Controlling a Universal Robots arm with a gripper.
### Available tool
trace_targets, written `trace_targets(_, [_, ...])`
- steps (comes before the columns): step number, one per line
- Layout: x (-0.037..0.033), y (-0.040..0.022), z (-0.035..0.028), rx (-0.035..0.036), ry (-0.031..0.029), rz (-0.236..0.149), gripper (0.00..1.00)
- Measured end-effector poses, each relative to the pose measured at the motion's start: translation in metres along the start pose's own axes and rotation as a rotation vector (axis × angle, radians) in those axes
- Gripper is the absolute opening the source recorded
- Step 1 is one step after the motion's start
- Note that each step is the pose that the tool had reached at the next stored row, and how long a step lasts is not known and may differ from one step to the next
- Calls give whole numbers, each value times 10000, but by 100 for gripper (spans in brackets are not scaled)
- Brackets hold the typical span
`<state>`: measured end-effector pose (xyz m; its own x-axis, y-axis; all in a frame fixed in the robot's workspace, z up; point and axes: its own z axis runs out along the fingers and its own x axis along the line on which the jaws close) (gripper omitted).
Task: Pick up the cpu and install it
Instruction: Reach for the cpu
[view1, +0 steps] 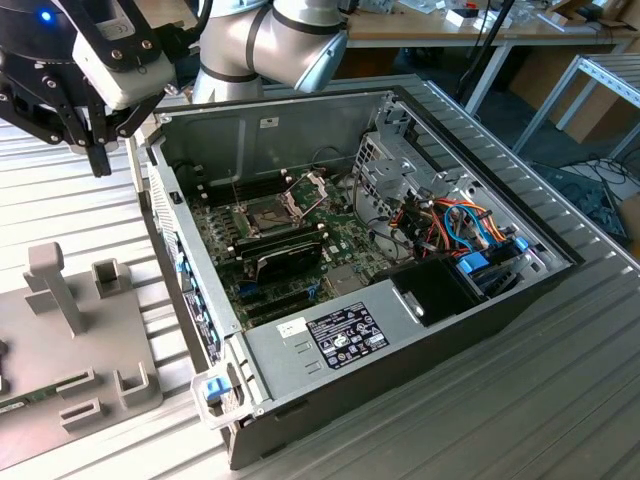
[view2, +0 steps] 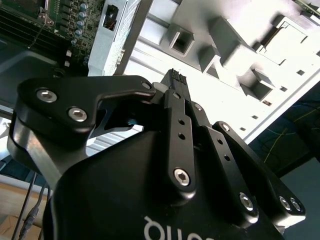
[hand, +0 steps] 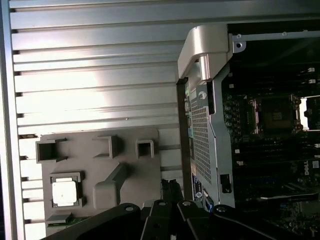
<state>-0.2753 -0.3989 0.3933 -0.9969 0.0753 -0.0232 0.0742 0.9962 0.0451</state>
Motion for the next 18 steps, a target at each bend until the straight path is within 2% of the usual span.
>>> trace_targets(8, [9, -1, 0, 1, -1, 3, 11])
trace_targets(13, [60, -4, -1, 0, -1, 1, 11])
trace_targets(18, [141, -11, -2, 0, 0, 0, 11])
